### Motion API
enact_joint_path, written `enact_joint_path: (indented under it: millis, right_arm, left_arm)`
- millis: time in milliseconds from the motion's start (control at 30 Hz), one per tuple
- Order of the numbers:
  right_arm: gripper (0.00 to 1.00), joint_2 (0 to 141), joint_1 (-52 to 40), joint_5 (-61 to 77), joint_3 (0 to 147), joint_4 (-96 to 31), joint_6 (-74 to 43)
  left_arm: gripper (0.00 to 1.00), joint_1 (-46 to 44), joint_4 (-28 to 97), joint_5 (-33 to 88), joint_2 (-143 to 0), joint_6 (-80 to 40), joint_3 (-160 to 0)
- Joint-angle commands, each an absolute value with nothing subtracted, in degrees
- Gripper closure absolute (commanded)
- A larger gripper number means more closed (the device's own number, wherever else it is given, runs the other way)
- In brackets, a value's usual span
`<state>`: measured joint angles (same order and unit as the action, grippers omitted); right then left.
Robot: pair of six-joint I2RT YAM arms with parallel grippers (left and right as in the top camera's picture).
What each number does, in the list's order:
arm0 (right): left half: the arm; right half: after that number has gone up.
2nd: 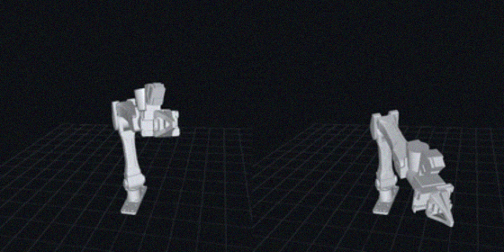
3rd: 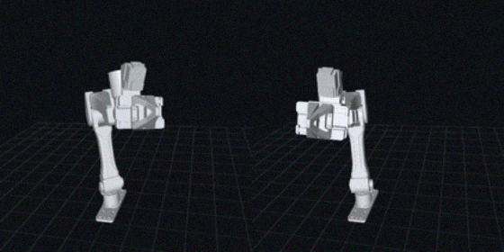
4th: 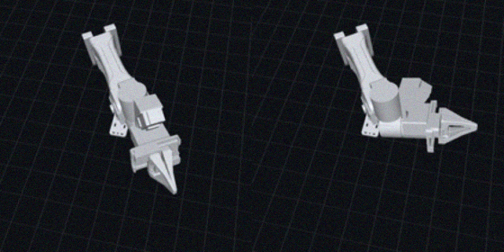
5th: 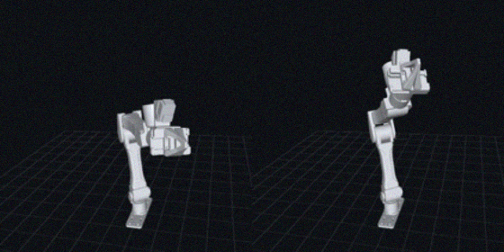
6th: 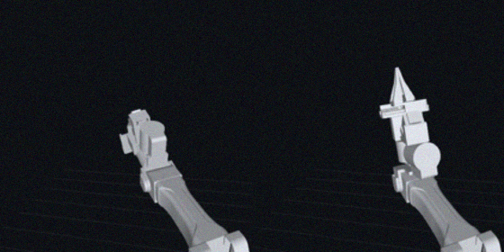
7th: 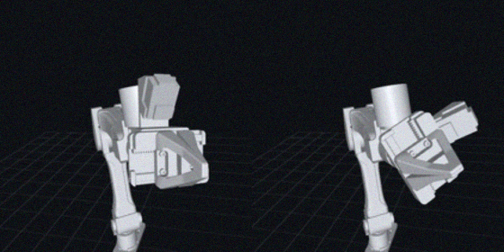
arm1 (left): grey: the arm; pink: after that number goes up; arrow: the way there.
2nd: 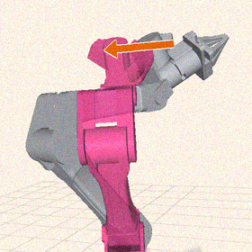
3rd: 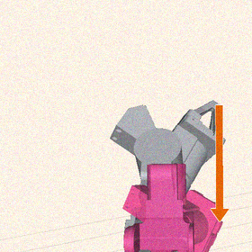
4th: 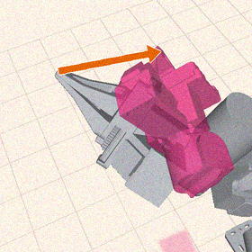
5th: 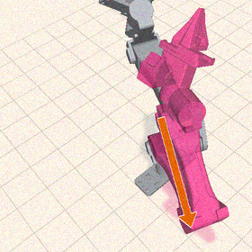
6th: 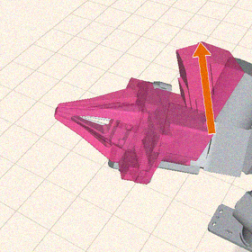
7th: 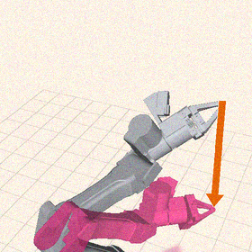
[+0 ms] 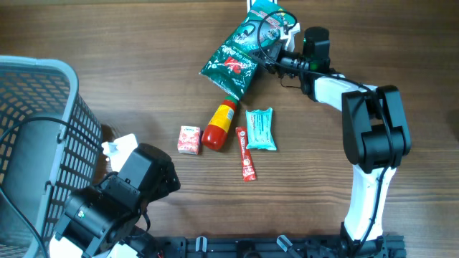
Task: Scan the item barcode
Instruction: 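Place the glove pack at the far right of the table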
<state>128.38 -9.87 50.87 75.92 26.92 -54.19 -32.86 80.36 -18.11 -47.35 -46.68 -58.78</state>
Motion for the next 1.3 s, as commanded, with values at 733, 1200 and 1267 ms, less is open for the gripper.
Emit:
enact_joint_path:
  millis: [733, 1200, 1267]
  right_arm:
    - [0.28, 109.62, 35.86, 6.52, 75.75, -17.67, -25.36]
    - [0.0, 85.38, 31.38, 33.76, 75.75, -24.71, -34.44]
    - [0.0, 85.41, 24.71, 35.24, 75.72, -28.84, -29.3]
  left_arm:
    - [0.0, -32.73, 80.25, -18.46, -47.24, -47.37, -58.94]
    - [0.0, -32.73, 80.27, -18.46, -47.24, -47.37, -58.94]
    - [0.0, -32.73, 80.27, -18.46, -47.24, -47.4, -58.94]
